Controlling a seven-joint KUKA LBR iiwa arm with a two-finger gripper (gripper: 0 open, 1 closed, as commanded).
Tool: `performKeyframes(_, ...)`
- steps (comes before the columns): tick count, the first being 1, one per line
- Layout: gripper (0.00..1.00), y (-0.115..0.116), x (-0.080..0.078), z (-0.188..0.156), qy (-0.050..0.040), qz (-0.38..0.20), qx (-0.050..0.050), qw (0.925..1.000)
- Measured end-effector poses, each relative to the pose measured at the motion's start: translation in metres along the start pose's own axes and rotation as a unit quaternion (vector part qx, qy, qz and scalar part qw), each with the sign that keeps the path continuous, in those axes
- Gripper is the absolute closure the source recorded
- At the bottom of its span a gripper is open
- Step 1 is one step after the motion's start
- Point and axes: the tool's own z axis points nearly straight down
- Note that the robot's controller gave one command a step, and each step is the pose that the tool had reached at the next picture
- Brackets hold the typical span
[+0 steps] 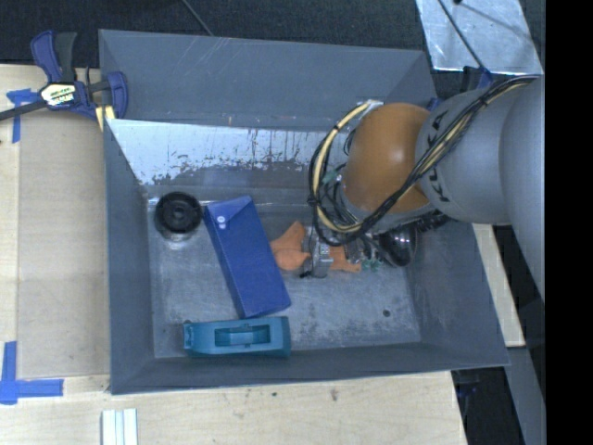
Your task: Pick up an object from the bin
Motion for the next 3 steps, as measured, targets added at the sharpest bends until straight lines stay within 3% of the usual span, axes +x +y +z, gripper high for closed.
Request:
performKeyframes(1, 1.0, 0.001, 0.009, 0.001, -0.0006, 0.008, 0.0, 1.0)
performKeyframes(2, 1.0, 0.0, -0.004, -0.046, 0.0056, 0.007, 0.0, 1.0)
performKeyframes(3, 1.0, 0.009, 0.007, -0.183, 0.0027, 0.049, 0.0, 0.9988)
